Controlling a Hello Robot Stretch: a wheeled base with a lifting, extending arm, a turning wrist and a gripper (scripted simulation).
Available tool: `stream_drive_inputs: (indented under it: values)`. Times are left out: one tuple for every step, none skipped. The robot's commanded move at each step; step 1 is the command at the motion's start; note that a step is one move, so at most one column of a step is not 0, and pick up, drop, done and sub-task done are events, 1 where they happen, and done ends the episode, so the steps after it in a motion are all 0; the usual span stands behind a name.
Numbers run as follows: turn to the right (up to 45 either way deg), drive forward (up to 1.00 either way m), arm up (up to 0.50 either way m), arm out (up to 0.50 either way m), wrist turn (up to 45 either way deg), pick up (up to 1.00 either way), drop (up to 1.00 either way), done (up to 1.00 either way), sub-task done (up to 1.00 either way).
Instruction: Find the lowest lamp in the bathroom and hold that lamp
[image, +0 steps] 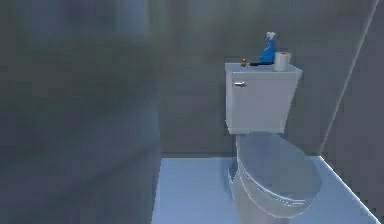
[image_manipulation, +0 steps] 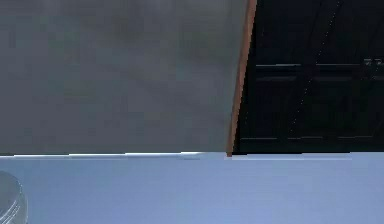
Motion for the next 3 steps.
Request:
stream_drive_inputs:
  values:
    - [0.0, 1.00, 0.00, 0.00, 0.0, 0.00, 0.00, 0.00, 0.00]
    - [-12.0, 0.00, 0.00, 0.00, 0.0, 0.00, 0.00, 0.00, 0.00]
    - [0.0, 0.15, 0.00, 0.00, 0.0, 0.00, 0.00, 0.00, 0.00]
